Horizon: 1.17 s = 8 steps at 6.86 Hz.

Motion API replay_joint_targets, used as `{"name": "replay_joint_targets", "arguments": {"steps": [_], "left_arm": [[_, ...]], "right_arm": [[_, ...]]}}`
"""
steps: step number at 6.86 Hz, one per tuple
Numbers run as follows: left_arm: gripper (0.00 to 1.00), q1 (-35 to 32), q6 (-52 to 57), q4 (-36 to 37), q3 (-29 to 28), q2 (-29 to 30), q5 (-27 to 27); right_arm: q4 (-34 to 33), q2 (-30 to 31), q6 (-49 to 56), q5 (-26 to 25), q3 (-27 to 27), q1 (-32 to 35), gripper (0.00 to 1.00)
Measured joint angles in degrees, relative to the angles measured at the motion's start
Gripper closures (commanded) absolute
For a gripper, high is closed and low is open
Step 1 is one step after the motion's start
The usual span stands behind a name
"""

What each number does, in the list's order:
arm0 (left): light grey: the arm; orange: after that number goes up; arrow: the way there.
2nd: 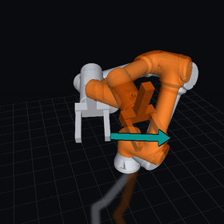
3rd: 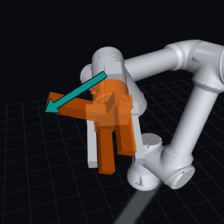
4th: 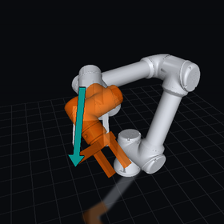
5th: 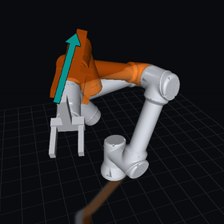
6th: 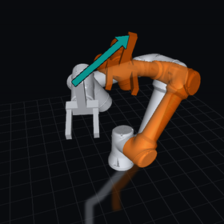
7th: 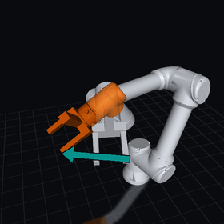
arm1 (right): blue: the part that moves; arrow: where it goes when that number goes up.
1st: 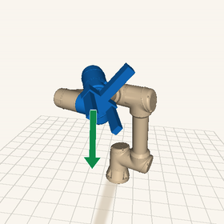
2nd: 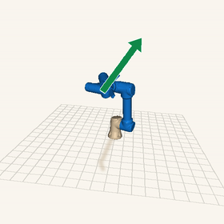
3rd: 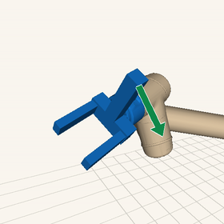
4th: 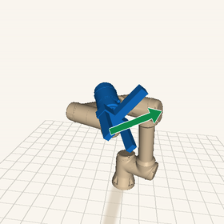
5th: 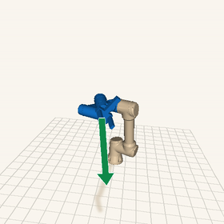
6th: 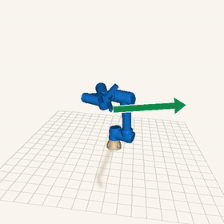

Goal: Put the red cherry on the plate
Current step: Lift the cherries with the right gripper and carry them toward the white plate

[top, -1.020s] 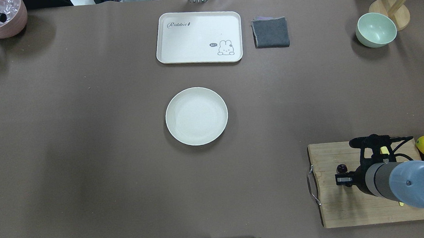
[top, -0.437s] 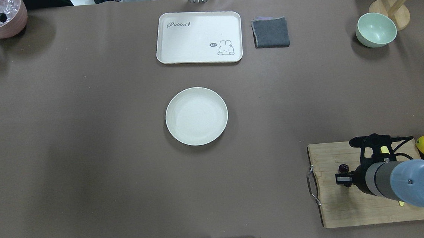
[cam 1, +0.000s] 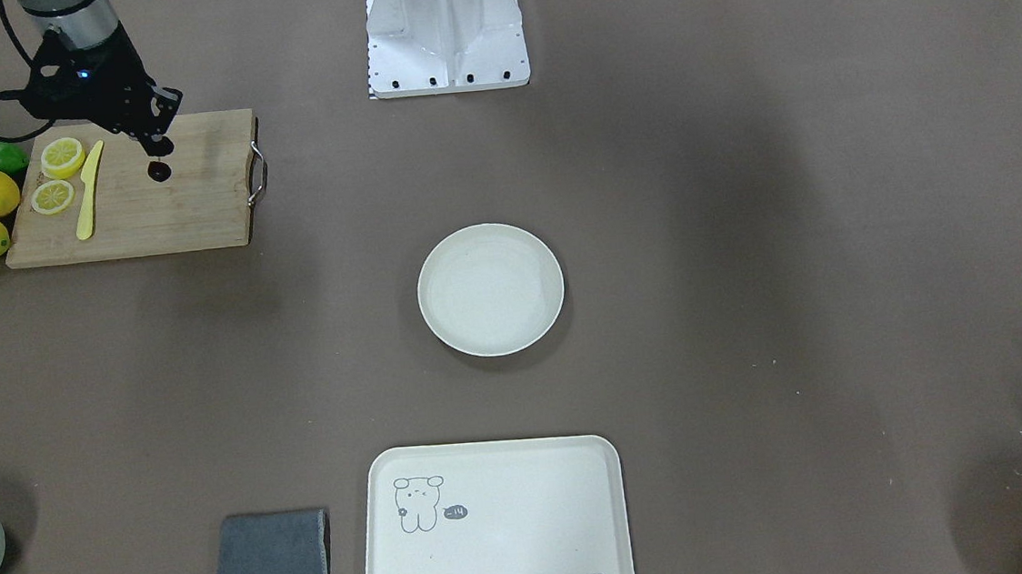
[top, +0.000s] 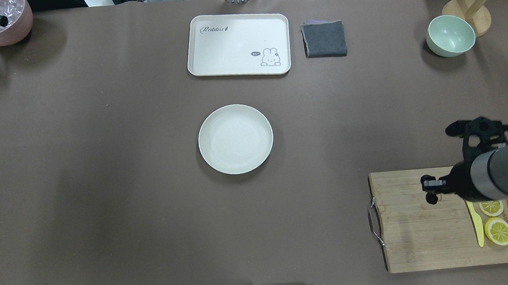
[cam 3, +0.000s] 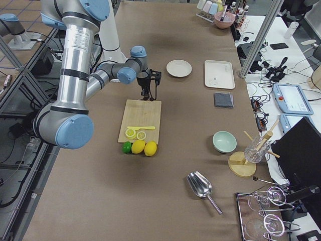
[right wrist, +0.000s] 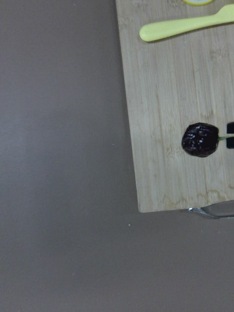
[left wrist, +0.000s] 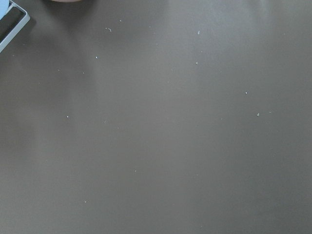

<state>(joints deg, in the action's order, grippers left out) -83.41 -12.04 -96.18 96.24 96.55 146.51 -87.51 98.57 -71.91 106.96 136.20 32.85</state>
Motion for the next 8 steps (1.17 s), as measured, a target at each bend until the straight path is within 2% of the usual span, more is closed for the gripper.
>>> {"name": "replay_joint_targets", "arguments": {"steps": [1,2,3,4,5,7,8], "left_arm": [[0.01,0.05,0.0,0.02,-0.1,0.0,-0.02],[0.01,0.07,0.0,0.03,-0.21,0.02,-0.06],[0.01,0.09,-0.02,0.03,-0.23,0.07,-0.06],[0.01,0.09,-0.06,0.33,-0.22,0.34,-0.04],[0.01,0.09,-0.08,1.26,-0.18,1.08,-0.09],[0.01,-0.13,0.1,3.48,-0.47,2.68,-0.22],[0.01,-0.12,0.13,3.85,-0.59,3.1,-0.25]], "right_arm": [[-11.7,-6.94,6.48,6.11,2.31,8.23,1.0],[-25.85,-16.48,13.83,9.68,3.02,15.04,1.0],[-37.01,-25.32,20.08,11.18,1.88,19.31,1.0],[-41.96,-32.18,23.36,11.66,-2.0,21.26,1.0],[-43.64,-38.8,24.23,11.65,-7.69,21.65,1.0],[-43.83,-49.02,21.45,9.9,-17.31,18.2,1.0],[-41.77,-51.8,18.64,7.73,-20.59,15.06,1.0]]}}
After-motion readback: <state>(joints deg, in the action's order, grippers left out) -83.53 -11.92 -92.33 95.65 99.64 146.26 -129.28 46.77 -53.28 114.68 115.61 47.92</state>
